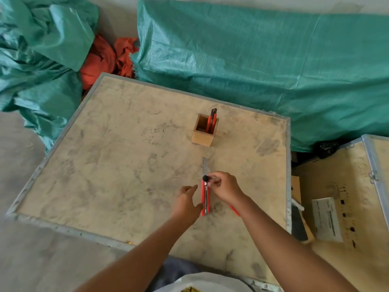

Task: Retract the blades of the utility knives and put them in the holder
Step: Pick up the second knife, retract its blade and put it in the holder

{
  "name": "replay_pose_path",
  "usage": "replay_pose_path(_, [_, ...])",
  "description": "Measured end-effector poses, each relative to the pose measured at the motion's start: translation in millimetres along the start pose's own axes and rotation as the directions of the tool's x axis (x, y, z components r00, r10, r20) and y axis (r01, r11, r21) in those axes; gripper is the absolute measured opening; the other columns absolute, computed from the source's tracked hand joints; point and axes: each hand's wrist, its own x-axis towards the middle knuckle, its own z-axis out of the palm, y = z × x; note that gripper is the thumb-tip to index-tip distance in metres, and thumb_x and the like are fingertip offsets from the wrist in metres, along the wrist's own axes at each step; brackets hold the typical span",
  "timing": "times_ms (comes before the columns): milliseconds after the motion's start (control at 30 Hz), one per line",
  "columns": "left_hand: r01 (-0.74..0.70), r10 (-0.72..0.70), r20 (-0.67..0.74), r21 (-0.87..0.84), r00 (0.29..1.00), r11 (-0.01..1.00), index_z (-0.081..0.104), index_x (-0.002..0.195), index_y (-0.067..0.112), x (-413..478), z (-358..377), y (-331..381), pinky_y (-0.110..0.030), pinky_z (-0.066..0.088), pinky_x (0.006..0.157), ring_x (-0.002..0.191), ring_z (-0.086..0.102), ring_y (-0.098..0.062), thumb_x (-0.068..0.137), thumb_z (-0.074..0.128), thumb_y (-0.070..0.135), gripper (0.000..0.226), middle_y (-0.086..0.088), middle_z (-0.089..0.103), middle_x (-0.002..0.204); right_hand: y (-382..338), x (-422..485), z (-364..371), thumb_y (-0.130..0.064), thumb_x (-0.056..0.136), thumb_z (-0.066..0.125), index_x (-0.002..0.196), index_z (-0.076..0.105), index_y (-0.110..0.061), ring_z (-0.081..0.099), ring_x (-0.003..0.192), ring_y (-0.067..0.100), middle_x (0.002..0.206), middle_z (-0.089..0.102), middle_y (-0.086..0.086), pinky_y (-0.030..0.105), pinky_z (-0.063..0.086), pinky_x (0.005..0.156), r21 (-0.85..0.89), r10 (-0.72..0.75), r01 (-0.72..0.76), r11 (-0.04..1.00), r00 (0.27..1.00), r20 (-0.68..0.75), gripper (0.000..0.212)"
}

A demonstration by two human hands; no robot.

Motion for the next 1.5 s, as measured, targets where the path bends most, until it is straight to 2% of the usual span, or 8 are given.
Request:
replay_pose_path(200, [-0.005,0.004,0.012,0.103,1.0,0.995,0.051,0.123,0.022,-12.7,32.1,-7.6,-0.043,0.059,0.08,0.098,0.061,-0.028,0.083,0.063,0.011,0.043,-0.006,0.047,0.125,1.5,6.8,17.2,-0.011,0.094,0.065,0.143,0.057,-0.017,0.067,0.116,0.026,0.123,0.071,0.01,0.024,0.047,0.097,-0.135,0.026,-0.023,0.991,0.999,0.023,0.051])
replay_pose_path(300, [-0.039,0.045,-0.036,0.17,0.998,0.985,0.052,0.131,0.024,-10.1,38.7,-7.4,-0.04,0.059,0.082,0.101,0.058,-0.026,0.08,0.058,-0.001,0.057,-0.005,0.049,0.122,1.1,8.5,20.1,-0.009,0.095,0.063,0.145,0.054,-0.015,0.064,0.12,0.026,0.129,0.068,0.012,0.029,0.047,0.105,-0.19,0.016,-0.01,0.982,0.999,0.033,0.051])
replay_pose_path(600, [-0.066,0.081,-0.083,0.174,0.993,0.982,0.05,0.14,0.023,-20.1,44.2,-15.2,-0.032,0.054,0.089,0.109,0.054,-0.024,0.083,0.065,0.0,0.063,-0.005,0.048,0.126,-0.1,9.2,26.8,-0.015,0.092,0.071,0.105,0.068,-0.014,0.068,0.102,0.023,0.108,0.073,0.004,0.029,0.052,0.086,-0.129,0.026,-0.032,0.991,0.998,-0.052,0.014])
replay_pose_path(733, [-0.092,0.098,-0.079,0.078,0.992,0.993,0.053,0.137,0.025,-24.6,38.6,-22.4,-0.032,0.055,0.087,0.099,0.06,-0.022,0.085,0.064,0.0,0.059,-0.006,0.054,0.12,0.8,2.2,22.8,-0.013,0.089,0.074,0.101,0.07,-0.017,0.07,0.091,0.018,0.097,0.071,0.0,0.036,0.062,0.084,0.051,0.041,-0.038,0.998,0.997,-0.06,0.013])
replay_pose_path(900, [-0.041,0.044,0.004,-0.276,0.999,0.96,0.052,0.137,0.031,-36.4,-4.3,-2.6,-0.027,0.057,0.058,0.068,0.067,-0.02,0.089,0.057,-0.004,0.059,-0.002,0.071,0.094,-16.4,-4.2,5.1,-0.012,0.088,0.076,0.1,0.073,-0.024,0.075,0.092,0.02,0.098,0.075,0.001,0.043,0.067,0.075,0.238,-0.014,0.035,0.971,0.996,-0.089,0.017])
replay_pose_path(1067, [-0.12,0.135,-0.006,-0.505,0.991,0.855,0.057,0.134,0.015,-48.6,-46.1,9.9,-0.033,0.063,0.066,0.071,0.068,-0.019,0.089,0.059,-0.012,0.054,-0.008,0.07,0.105,-50.3,-22.2,-26.4,-0.004,0.088,0.076,0.107,0.075,-0.007,0.08,0.084,0.025,0.104,0.077,0.011,0.041,0.067,0.074,0.413,-0.106,0.124,0.902,0.992,-0.067,0.019])
replay_pose_path(1200, [-0.152,0.164,-0.033,-0.584,0.986,0.797,0.06,0.131,0.009,-57.0,-71.9,23.6,-0.033,0.063,0.065,0.067,0.067,-0.015,0.088,0.062,-0.011,0.048,-0.021,0.067,0.106,-67.8,-38.2,-38.9,-0.008,0.087,0.079,0.109,0.078,-0.009,0.079,0.086,0.02,0.104,0.079,0.008,0.044,0.066,0.074,0.348,-0.196,0.172,0.922,0.98,0.036,0.023])
replay_pose_path(1500, [-0.214,0.215,-0.083,-0.673,0.973,0.708,0.061,0.126,0.012,-66.9,-108.6,41.8,-0.035,0.064,0.066,0.066,0.068,-0.017,0.086,0.064,-0.013,0.048,-0.012,0.074,0.091,-96.2,-64.3,-41.5,-0.019,0.084,0.082,0.107,0.081,-0.024,0.073,0.083,0.016,0.105,0.079,-0.007,0.038,0.062,0.075,0.166,-0.33,0.315,0.934,0.941,0.07,0.024])
